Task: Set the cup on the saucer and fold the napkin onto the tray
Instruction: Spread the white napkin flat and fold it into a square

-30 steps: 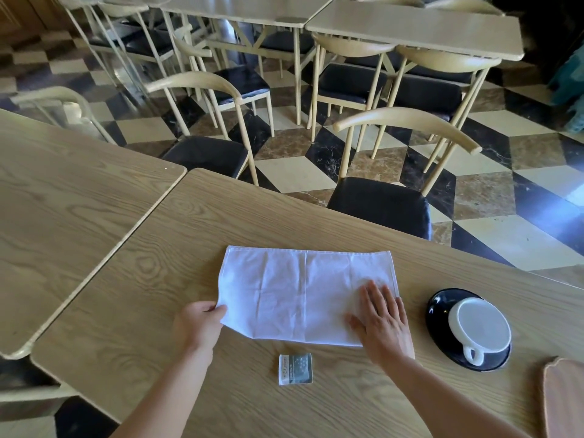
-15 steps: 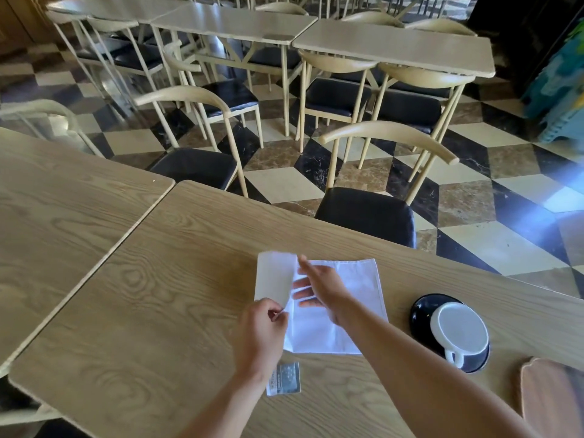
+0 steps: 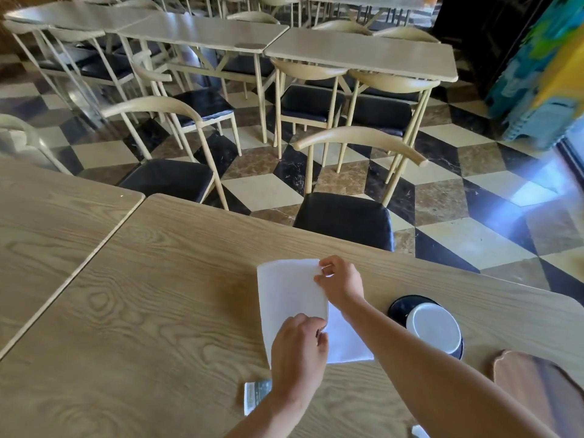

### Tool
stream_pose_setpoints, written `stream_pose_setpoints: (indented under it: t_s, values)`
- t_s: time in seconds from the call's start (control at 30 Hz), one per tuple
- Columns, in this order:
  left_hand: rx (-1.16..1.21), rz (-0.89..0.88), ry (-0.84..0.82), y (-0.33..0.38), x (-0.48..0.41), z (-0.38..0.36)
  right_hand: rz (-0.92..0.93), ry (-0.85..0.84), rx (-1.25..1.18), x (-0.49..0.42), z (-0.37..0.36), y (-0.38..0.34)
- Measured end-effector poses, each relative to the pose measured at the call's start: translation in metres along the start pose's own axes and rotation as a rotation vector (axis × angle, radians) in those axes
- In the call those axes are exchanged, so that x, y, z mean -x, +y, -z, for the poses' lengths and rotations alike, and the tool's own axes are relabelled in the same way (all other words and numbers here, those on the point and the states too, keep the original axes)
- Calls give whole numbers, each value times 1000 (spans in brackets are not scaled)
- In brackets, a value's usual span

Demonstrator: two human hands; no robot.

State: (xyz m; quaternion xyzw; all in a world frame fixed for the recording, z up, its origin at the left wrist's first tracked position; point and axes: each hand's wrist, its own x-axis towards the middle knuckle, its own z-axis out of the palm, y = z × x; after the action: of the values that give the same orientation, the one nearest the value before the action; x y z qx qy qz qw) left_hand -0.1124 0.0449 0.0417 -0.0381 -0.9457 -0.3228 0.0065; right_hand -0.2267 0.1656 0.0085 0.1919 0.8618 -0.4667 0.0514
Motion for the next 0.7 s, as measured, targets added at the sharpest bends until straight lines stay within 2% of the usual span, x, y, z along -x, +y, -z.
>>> stream_pose_setpoints:
  t_s: [0.17, 0.33, 0.47, 0.7]
  values:
    - [-22, -45, -53, 18, -1, -31, 20, 41, 87, -7, 24, 34]
    - [-85, -70, -181, 28, -1, -56, -30, 40, 106, -13, 40, 61]
    - [-98, -67, -207, 27, 2, -69, -58, 1, 127, -15, 45, 72]
    - [-101, -114, -182, 25, 1, -79, -56, 26, 82, -17, 43, 75]
